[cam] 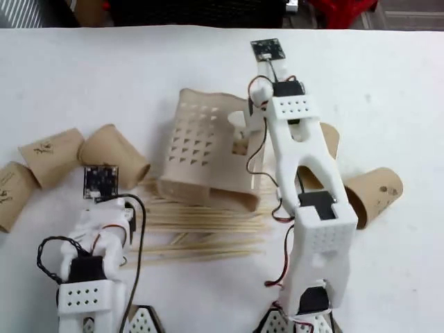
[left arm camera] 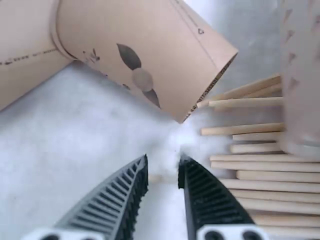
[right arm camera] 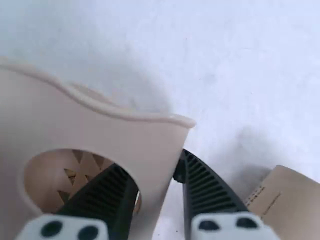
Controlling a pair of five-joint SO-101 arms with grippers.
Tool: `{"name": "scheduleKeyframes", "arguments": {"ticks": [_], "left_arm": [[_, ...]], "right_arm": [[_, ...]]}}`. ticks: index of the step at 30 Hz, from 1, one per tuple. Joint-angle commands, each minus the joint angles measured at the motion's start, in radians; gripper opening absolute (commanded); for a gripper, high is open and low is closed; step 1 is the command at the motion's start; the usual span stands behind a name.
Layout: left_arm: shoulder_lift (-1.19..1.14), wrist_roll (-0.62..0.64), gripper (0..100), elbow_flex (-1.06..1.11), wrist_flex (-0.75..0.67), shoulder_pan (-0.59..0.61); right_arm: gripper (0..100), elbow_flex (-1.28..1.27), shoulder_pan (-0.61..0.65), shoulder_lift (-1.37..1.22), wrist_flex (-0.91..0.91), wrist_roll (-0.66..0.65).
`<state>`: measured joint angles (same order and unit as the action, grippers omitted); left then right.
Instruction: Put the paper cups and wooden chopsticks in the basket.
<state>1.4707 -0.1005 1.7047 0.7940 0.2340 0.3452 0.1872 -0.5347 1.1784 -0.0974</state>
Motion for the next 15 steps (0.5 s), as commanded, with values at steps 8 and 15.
{"name": "scheduleKeyframes", "arguments": {"ticks": [8,15], "left_arm": [[0.012,-0.011,12,-0.005,0.006,-0.005],[0.012,-0.209,12,-0.005,-0.046,-0.005]], "right_arm": [[1.6,0.018,-0.005,0.133,-0.081,0.081],[1.6,0.118,0.016,0.314,-0.064,0.114]]}}
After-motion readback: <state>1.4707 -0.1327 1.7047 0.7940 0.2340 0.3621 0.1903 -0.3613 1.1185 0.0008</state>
